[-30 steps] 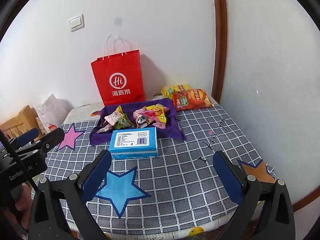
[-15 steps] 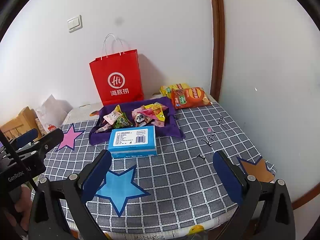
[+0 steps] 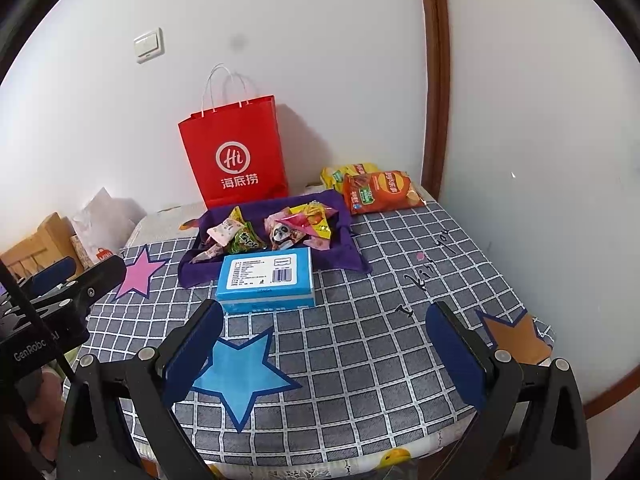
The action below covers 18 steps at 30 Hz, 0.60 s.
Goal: Organize snacks
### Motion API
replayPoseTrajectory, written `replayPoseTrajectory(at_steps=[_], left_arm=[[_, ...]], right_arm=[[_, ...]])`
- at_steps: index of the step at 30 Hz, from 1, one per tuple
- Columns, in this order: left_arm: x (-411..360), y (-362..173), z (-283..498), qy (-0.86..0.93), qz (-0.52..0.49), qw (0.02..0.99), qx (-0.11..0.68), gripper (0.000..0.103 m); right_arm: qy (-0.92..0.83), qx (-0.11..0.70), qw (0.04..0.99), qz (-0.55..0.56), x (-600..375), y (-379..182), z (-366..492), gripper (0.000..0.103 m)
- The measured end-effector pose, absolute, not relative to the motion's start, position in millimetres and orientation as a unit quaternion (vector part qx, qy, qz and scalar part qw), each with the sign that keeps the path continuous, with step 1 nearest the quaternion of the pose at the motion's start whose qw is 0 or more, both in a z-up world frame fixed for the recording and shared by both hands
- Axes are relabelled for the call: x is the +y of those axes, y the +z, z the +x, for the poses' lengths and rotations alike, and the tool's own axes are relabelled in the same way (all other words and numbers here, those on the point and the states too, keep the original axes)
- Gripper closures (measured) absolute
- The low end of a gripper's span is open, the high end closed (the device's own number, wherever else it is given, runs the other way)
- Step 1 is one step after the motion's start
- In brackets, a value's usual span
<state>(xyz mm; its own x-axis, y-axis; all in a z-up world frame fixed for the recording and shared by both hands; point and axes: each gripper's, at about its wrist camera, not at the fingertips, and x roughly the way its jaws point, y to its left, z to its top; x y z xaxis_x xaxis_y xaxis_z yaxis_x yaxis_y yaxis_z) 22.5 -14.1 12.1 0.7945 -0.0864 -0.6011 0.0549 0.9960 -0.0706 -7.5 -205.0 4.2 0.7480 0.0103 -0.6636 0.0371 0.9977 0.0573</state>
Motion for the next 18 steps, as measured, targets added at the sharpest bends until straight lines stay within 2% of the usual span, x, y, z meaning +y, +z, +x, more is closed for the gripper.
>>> replayPoseTrajectory(at_steps=[18], left_arm=[[-13.8,9.0,22.8,-0.037,-0.025,0.946,0.322,0.006]], right_arm=[[-0.007,0.354,0.934,0.035,-205.9,4.0,-8.4,0.003]])
